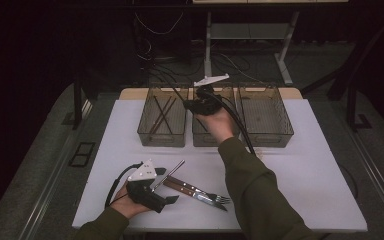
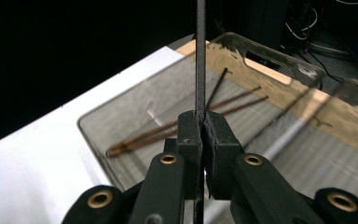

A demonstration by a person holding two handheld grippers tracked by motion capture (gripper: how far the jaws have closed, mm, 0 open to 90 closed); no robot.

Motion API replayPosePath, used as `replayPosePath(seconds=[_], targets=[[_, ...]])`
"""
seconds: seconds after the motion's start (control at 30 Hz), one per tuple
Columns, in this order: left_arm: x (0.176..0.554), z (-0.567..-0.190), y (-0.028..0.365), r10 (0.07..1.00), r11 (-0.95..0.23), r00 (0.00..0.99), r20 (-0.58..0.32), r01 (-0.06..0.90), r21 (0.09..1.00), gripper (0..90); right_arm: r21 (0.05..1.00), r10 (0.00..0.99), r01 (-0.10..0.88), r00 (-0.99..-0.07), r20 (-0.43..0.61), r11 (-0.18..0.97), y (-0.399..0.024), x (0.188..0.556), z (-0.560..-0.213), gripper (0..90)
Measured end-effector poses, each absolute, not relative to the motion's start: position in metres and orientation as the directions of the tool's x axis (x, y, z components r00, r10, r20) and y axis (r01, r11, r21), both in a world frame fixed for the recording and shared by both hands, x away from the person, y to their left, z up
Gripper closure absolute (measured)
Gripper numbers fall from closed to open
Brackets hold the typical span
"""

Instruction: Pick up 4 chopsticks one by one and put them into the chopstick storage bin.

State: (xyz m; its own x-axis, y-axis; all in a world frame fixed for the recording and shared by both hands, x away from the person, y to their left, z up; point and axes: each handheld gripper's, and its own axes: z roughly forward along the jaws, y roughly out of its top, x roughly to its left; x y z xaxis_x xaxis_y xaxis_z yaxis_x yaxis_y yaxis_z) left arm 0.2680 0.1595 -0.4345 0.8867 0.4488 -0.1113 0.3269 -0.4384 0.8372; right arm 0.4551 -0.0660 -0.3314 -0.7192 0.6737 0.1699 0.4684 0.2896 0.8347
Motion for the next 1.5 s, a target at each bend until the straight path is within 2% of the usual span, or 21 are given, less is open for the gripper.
replayPosePath(seconds=[0.57, 1.13, 1.23, 1.5], targets=[[0.268, -0.433, 0.160, 0.436, -0.438, 0.893, -0.110, 0.317, 0.841, 0.0, 0.820, 0.664, 0.489, -0.723, 0.191, 0.297, 0.001, 0.482, -0.347, 85.4], [0.268, -0.433, 0.160, 0.430, -0.440, 0.895, -0.116, 0.320, 0.839, 0.0, 0.737, 0.712, 0.578, -0.675, 0.191, 0.351, 0.015, 0.489, -0.383, 84.8], [0.268, -0.433, 0.160, 0.429, -0.440, 0.896, -0.115, 0.319, 0.839, 0.0, 0.725, 0.715, 0.585, -0.674, 0.185, 0.364, 0.016, 0.489, -0.385, 74.6], [0.268, -0.433, 0.160, 0.431, -0.439, 0.895, -0.114, 0.318, 0.840, 0.0, 0.726, 0.702, 0.568, -0.693, 0.167, 0.387, 0.010, 0.486, -0.376, 61.1]])
